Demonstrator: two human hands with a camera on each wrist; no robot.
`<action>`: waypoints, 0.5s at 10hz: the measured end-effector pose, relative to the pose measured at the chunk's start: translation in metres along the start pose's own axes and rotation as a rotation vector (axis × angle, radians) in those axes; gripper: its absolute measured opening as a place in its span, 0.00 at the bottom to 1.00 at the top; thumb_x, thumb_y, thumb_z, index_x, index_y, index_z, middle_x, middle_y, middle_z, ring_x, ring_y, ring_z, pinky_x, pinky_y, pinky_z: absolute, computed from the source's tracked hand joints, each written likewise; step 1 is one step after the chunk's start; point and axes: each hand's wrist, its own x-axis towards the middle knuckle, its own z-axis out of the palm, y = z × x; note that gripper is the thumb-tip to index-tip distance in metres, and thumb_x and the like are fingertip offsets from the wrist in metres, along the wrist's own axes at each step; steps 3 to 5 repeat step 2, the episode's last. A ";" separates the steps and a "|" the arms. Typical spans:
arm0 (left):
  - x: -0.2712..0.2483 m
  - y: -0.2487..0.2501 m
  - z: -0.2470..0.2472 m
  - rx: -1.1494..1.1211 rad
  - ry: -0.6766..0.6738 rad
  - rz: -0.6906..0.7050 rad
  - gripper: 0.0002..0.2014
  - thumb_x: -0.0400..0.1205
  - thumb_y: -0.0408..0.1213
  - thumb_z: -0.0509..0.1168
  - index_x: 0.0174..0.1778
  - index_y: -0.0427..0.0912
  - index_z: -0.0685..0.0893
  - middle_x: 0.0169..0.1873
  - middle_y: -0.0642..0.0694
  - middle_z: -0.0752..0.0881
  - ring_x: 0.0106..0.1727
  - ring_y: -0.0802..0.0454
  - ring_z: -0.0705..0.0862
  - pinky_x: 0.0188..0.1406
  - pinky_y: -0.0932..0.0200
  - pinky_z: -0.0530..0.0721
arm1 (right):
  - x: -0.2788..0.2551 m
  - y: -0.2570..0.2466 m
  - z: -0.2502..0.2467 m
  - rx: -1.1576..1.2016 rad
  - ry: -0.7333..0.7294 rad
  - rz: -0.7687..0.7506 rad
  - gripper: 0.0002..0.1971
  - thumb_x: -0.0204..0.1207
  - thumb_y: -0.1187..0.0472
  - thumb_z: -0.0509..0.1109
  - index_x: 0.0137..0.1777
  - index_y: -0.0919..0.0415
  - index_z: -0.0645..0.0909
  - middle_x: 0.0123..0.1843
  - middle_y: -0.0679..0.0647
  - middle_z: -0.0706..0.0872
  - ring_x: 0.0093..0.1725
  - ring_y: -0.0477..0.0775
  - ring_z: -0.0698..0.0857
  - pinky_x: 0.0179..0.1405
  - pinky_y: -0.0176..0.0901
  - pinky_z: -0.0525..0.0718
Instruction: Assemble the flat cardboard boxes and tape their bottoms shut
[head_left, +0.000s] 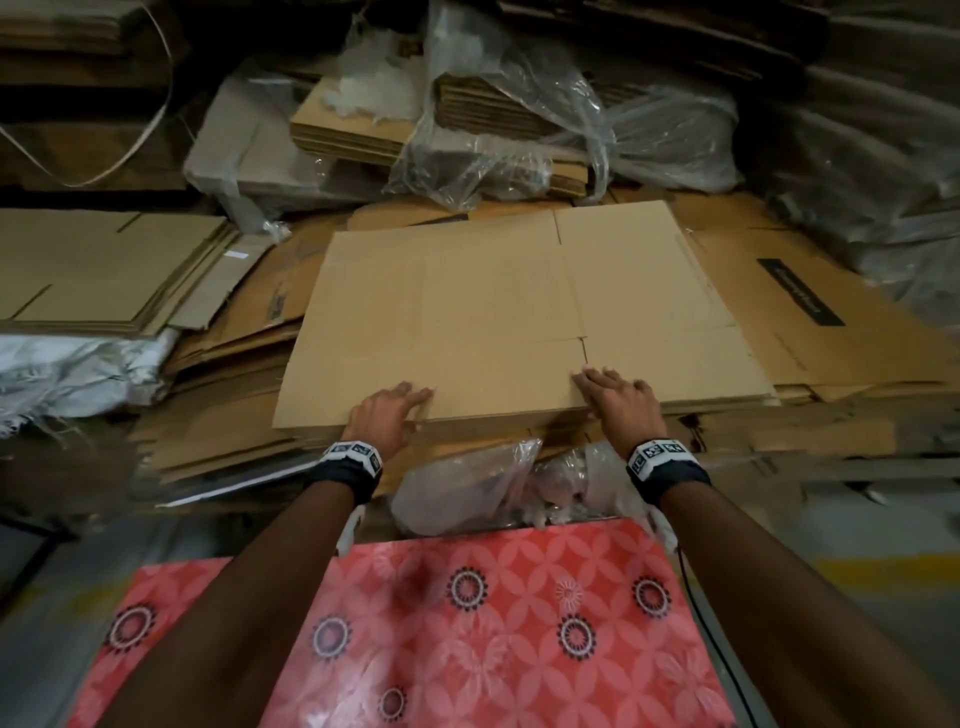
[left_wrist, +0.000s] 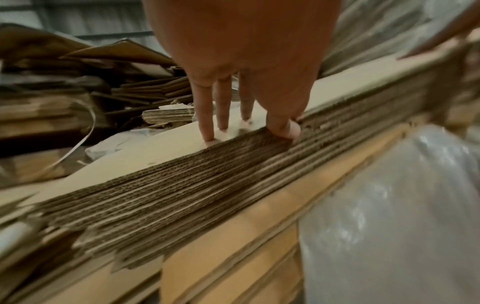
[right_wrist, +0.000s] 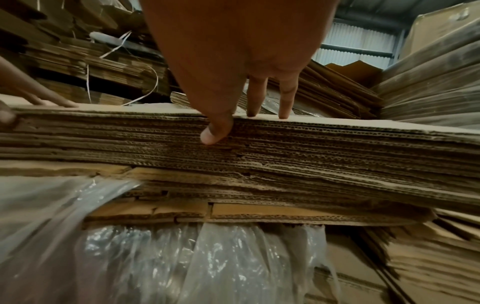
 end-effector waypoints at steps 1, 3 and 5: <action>-0.015 0.003 -0.007 -0.096 -0.019 0.001 0.36 0.83 0.40 0.71 0.87 0.54 0.65 0.82 0.40 0.70 0.77 0.35 0.74 0.72 0.39 0.79 | -0.014 -0.009 -0.004 0.114 0.046 0.016 0.38 0.80 0.72 0.68 0.88 0.51 0.63 0.89 0.54 0.66 0.87 0.60 0.65 0.85 0.66 0.63; -0.031 0.010 -0.011 -0.153 0.037 0.023 0.35 0.82 0.39 0.70 0.86 0.51 0.66 0.70 0.37 0.78 0.69 0.34 0.80 0.67 0.42 0.80 | -0.035 -0.010 -0.005 0.138 0.083 0.012 0.37 0.80 0.71 0.68 0.88 0.55 0.62 0.87 0.57 0.68 0.86 0.58 0.66 0.86 0.61 0.63; -0.031 0.010 -0.011 -0.153 0.037 0.023 0.35 0.82 0.39 0.70 0.86 0.51 0.66 0.70 0.37 0.78 0.69 0.34 0.80 0.67 0.42 0.80 | -0.035 -0.010 -0.005 0.138 0.083 0.012 0.37 0.80 0.71 0.68 0.88 0.55 0.62 0.87 0.57 0.68 0.86 0.58 0.66 0.86 0.61 0.63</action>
